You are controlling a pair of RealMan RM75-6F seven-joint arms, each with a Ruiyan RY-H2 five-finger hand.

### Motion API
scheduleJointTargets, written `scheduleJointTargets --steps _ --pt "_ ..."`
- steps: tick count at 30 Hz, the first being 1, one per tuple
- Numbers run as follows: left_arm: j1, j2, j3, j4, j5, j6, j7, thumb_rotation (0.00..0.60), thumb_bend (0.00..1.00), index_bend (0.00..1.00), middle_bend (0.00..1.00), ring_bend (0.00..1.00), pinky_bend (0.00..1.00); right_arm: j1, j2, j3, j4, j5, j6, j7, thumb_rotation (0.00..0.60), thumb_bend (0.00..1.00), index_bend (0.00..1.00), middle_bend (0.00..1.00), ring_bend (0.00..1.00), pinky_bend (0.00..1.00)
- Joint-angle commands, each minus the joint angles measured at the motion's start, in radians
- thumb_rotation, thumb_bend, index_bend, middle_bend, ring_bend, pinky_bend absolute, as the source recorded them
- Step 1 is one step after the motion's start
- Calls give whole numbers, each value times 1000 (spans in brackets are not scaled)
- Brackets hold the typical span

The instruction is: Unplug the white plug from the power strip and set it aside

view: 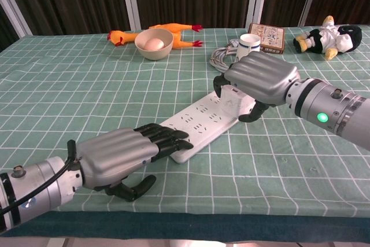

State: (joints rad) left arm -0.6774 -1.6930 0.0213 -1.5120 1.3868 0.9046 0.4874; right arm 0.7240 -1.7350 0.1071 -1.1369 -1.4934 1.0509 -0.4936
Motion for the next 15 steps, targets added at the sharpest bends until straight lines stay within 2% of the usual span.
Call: scheduleJointTargets --steps 1,10,15 --pt "0 -1 0 -1 -2 1 2 600 615 0 0 0 0 0 0 -1 0 -3 3 2 600 411 821 576 441 532" --pt "-1 -11 8 8 -4 -3 10 600 615 0 0 0 0 -3 1 -1 4 -8 23 32 600 431 933 662 520 597" --pt "-2 -23 15 22 0 -5 13 600 615 0 0 0 0 -7 -1 1 9 -2 24 73 600 431 949 674 530 612"
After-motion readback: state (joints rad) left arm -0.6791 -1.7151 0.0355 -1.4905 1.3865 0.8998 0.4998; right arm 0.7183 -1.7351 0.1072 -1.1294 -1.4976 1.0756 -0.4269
